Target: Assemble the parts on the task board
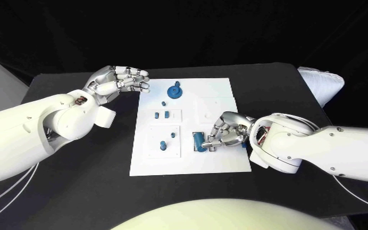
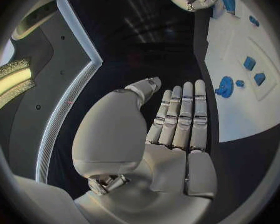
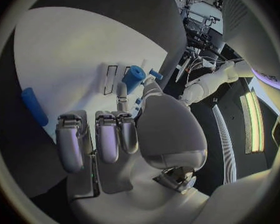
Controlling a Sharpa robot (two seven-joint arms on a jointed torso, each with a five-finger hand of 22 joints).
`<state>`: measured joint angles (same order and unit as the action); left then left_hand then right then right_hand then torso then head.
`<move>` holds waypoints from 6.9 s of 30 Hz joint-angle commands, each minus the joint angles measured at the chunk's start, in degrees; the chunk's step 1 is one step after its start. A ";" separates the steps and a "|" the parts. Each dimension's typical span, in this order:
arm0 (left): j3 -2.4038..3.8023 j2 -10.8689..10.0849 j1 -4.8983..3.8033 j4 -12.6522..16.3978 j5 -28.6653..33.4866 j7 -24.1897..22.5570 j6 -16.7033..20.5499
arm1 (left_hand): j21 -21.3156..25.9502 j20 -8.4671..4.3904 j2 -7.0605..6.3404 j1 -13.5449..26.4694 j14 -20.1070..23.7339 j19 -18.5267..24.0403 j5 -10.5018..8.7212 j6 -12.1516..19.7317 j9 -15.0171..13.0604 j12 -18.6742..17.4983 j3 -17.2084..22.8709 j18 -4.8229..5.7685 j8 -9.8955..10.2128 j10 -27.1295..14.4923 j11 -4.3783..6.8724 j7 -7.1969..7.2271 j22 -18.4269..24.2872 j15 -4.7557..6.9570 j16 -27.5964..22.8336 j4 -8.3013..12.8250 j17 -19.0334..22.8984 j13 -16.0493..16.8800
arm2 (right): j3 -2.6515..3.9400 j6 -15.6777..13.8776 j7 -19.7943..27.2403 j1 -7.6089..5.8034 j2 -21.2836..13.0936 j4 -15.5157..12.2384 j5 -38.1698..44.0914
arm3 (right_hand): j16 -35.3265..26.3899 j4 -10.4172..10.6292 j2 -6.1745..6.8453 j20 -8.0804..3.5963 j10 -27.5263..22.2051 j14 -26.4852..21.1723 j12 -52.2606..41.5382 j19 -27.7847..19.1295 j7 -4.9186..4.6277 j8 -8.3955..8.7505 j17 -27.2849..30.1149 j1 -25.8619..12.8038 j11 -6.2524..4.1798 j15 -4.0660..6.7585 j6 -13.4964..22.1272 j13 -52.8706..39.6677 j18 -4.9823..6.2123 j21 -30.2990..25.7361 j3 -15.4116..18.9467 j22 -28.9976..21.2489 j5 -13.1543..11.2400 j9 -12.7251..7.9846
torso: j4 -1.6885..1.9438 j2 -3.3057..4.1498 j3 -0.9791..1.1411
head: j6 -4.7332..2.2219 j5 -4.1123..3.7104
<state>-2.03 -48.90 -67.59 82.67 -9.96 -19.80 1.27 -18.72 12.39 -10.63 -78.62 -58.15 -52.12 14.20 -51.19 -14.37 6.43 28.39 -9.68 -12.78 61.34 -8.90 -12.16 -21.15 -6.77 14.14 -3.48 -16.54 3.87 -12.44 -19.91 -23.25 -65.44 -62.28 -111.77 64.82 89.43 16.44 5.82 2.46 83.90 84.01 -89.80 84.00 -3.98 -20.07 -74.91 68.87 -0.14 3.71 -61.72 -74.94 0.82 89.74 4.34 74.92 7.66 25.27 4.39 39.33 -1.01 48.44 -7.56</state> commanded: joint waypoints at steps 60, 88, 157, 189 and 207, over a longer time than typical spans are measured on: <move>0.03 -0.18 0.01 0.09 0.21 -0.04 -0.53 | 0.35 0.06 0.43 -0.21 -0.54 -0.42 0.04 -0.09 0.20 -0.30 -0.01 -0.59 -0.11 0.18 -0.39 -0.17 0.14 -0.05 -0.50 -0.53 -0.19 -0.02 | 0.01 0.37 2.30 0.94 1.93 1.51 4.11 | 0.08 0.42 1.40 -0.70 6.10 5.72 -0.20 6.00 0.38 -0.34 -13.91 2.66 -0.51 0.58 -0.51 -15.06 -0.82 0.26 -4.00 15.08 -0.30 -0.85 | 0.00 0.02 -0.01 | 0.37 -0.03; 0.03 -0.37 0.01 0.20 0.21 0.10 -0.83 | 0.45 0.05 0.60 -0.20 -0.56 -0.50 0.07 -0.15 0.25 -0.32 0.07 -0.57 -0.14 0.20 -0.42 -0.20 0.19 -0.07 -0.58 -0.66 -0.27 -0.02 | 0.01 1.31 -1.22 1.00 3.20 2.39 7.28 | 0.06 0.31 -0.51 -0.76 6.10 5.72 -0.20 6.00 0.40 -0.17 -13.89 4.39 -0.55 0.63 -0.54 -15.06 -0.82 0.26 -7.35 15.08 -1.66 -1.47 | 0.04 0.05 -0.05 | 0.51 -0.08; -0.07 0.22 0.25 0.03 0.27 0.15 -1.06 | 0.53 0.02 0.72 -0.38 -0.56 -0.58 0.11 -0.19 0.31 -0.34 0.21 -0.57 -0.15 0.23 -0.40 -0.17 0.22 -0.06 -0.67 -0.62 -0.37 -0.02 | -0.02 2.71 -0.35 -0.91 -12.71 3.69 5.73 | -1.65 0.44 2.88 0.31 5.30 4.89 1.55 4.73 -0.99 2.42 -10.52 2.55 0.70 -0.45 1.80 -14.23 0.20 -4.78 -5.68 13.37 -0.13 -2.35 | -0.44 -0.26 -0.10 | 0.48 -4.82; -0.07 -0.19 0.34 0.13 0.25 0.18 -1.10 | 0.58 0.01 0.73 -0.36 -0.57 -0.61 0.11 -0.19 0.35 -0.36 0.22 -0.56 -0.14 0.23 -0.41 -0.18 0.24 -0.06 -0.71 -0.66 -0.41 -0.02 | -0.01 5.09 -3.24 2.34 -8.37 5.61 9.29 | -1.29 -0.53 -0.87 -0.30 5.56 5.13 1.06 5.10 -0.39 2.01 -11.41 6.71 0.11 0.12 1.08 -14.47 -0.05 -3.66 -2.97 13.82 2.69 -1.99 | -0.41 -0.48 -0.12 | 1.35 -4.42; -0.07 -0.37 0.36 0.16 0.24 0.26 -1.07 | 0.61 0.00 0.76 -0.37 -0.58 -0.64 0.11 -0.21 0.38 -0.38 0.25 -0.55 -0.15 0.24 -0.41 -0.18 0.25 -0.06 -0.75 -0.68 -0.45 -0.03 | -0.01 0.20 -3.76 2.80 -8.19 5.85 3.65 | -1.10 -0.11 -0.44 -0.79 5.73 5.24 0.70 5.27 0.20 2.04 -11.90 11.04 -0.55 0.60 0.26 -14.66 -0.16 -3.15 -19.94 14.09 8.03 -2.32 | -0.47 -0.60 -0.15 | 1.04 -4.37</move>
<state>-2.14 -49.31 -67.25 82.68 -9.94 -19.27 1.06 -18.36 12.39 -10.41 -78.85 -58.36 -52.53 14.20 -51.19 -14.08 6.43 28.54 -9.68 -12.78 61.55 -9.11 -12.16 -20.98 -6.97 13.64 -3.96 -16.94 3.87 -12.27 -17.84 -26.20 -62.90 -70.32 -106.03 71.92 88.10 17.45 4.85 2.04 83.91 83.94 -88.92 84.01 -3.84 -17.54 -74.91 81.15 -0.15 4.05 -61.04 -74.91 0.82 86.36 -13.89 74.93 15.54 22.49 3.94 38.77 -1.13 49.62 -11.91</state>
